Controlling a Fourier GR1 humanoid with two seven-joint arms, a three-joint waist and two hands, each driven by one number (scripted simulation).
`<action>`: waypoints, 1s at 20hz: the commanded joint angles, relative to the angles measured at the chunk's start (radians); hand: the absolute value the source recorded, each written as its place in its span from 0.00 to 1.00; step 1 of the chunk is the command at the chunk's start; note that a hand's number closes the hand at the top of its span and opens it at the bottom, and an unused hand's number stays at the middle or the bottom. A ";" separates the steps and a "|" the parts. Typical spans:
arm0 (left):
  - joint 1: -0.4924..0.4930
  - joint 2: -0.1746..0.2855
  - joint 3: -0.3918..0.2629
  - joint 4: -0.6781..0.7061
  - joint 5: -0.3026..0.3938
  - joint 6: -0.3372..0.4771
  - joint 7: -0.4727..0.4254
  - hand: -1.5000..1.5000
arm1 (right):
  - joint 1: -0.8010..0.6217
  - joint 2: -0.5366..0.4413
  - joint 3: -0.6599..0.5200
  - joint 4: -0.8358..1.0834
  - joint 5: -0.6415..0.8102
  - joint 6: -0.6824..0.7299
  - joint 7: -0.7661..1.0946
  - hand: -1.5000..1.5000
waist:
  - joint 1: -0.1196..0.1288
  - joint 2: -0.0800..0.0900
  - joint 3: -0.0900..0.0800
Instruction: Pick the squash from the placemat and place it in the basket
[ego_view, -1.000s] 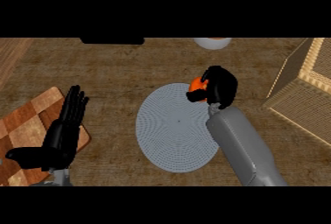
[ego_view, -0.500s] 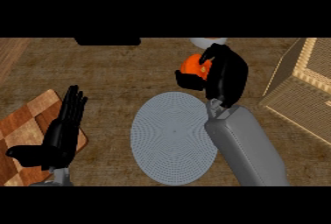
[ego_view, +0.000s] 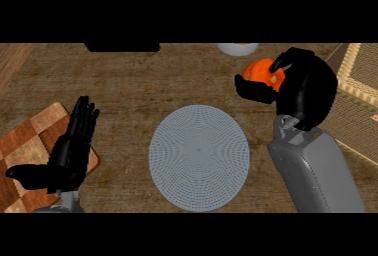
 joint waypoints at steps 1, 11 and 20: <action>0.019 -0.022 -0.008 0.037 -0.017 0.007 -0.046 0.50 | 0.043 -0.054 -0.029 -0.075 0.029 0.148 0.071 1.00 | 0.002 0.002 0.000; 0.008 -0.035 -0.022 -0.006 -0.033 0.000 0.000 0.50 | 0.177 -0.163 -0.254 -0.112 -0.087 0.096 -0.107 1.00 | 0.011 0.005 0.001; 0.013 -0.014 0.026 0.020 -0.010 -0.048 -0.029 0.50 | 0.245 -0.221 -0.352 -0.001 -0.150 0.043 -0.254 1.00 | 0.014 0.006 0.001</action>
